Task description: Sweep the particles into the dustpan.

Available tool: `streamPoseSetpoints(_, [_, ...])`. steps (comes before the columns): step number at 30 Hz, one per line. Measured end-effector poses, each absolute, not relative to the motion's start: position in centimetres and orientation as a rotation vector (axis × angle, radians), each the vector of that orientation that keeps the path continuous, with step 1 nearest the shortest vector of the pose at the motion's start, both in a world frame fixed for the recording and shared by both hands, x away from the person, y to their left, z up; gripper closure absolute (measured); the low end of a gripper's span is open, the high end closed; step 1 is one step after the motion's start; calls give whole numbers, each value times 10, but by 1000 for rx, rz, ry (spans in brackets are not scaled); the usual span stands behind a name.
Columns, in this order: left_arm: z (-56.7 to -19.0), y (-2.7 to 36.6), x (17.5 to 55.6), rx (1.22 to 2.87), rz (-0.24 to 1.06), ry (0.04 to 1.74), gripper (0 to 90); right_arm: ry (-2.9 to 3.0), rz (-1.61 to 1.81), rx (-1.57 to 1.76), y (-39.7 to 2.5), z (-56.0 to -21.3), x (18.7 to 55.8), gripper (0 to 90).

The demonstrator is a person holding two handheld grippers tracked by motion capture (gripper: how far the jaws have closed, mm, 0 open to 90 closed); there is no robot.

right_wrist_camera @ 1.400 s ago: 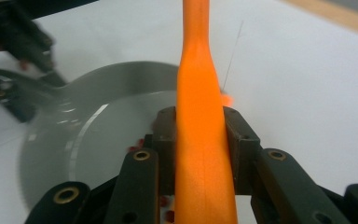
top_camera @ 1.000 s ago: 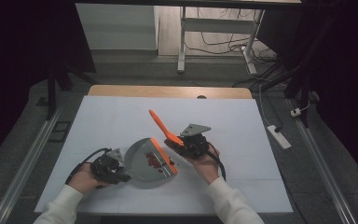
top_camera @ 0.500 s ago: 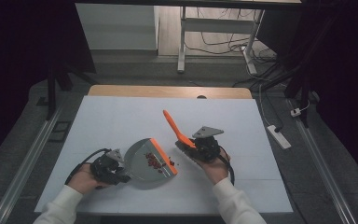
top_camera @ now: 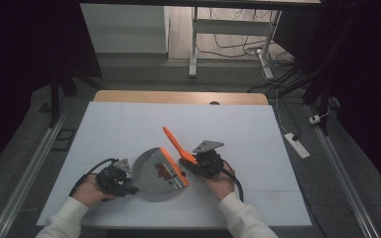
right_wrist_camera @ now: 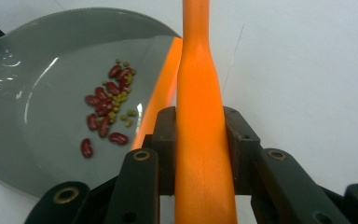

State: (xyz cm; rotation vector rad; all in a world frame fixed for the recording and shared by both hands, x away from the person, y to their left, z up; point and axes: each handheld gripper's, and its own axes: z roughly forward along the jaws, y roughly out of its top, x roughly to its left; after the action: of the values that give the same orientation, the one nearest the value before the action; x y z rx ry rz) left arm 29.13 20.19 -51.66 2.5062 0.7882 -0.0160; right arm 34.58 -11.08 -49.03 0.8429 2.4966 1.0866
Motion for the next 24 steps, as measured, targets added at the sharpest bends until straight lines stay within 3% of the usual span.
streamPoseSetpoints(13, [-517, 202, 291, 2507, -14, 787, 619, 2537, 1329, 884, -99, -488, 340, 703])
streamPoseSetpoints(24, [-517, 202, 291, 2507, -14, 788, 619, 2434, 1166, 879, -116, -482, 345, 702])
